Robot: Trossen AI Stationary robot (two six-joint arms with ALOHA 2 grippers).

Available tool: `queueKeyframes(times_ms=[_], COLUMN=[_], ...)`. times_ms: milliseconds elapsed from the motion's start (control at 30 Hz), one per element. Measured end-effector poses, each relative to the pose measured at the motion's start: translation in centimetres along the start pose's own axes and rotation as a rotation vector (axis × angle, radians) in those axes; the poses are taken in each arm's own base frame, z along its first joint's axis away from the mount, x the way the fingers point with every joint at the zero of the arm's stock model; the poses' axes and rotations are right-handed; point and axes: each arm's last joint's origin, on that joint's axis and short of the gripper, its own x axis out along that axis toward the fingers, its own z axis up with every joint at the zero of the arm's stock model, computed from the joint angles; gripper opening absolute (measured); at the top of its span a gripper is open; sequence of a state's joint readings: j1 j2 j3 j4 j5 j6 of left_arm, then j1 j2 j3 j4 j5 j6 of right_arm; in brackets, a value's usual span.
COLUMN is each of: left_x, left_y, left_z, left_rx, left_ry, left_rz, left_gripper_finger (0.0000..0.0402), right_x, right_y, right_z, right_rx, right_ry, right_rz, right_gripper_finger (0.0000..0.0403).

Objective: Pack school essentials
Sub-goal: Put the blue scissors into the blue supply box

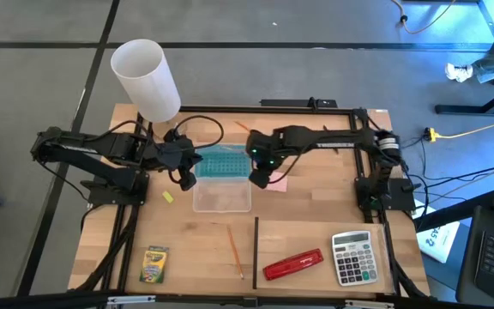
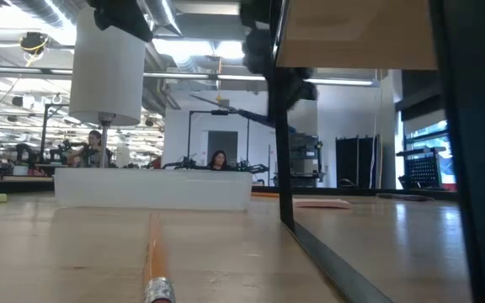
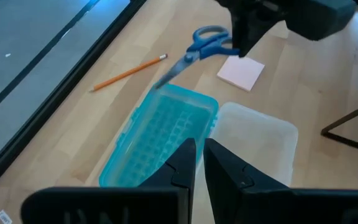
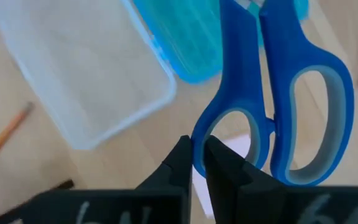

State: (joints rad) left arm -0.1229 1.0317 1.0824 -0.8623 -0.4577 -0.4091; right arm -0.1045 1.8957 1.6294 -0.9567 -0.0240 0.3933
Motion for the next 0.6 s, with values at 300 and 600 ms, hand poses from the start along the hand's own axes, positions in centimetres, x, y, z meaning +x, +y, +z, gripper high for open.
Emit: queueKeyframes(times_ms=[300, 600], left_x=[0.0, -0.1], left_y=[0.0, 0.0], left_z=[-0.1, -0.2], left_rx=[0.003, 0.017], left_ry=[0.005, 0.019], left_rz=[0.002, 0.005], left_gripper_finger=[0.0028, 0.0027], right_x=[0.5, 3.6], right_y=[2.9, 5.1], right_z=[3.4, 3.9], right_rx=[-0.094, -0.121], right_ry=[-0.051, -0.041], right_rz=[0.065, 0.171], right_gripper_finger=[0.0032, 0.0029])
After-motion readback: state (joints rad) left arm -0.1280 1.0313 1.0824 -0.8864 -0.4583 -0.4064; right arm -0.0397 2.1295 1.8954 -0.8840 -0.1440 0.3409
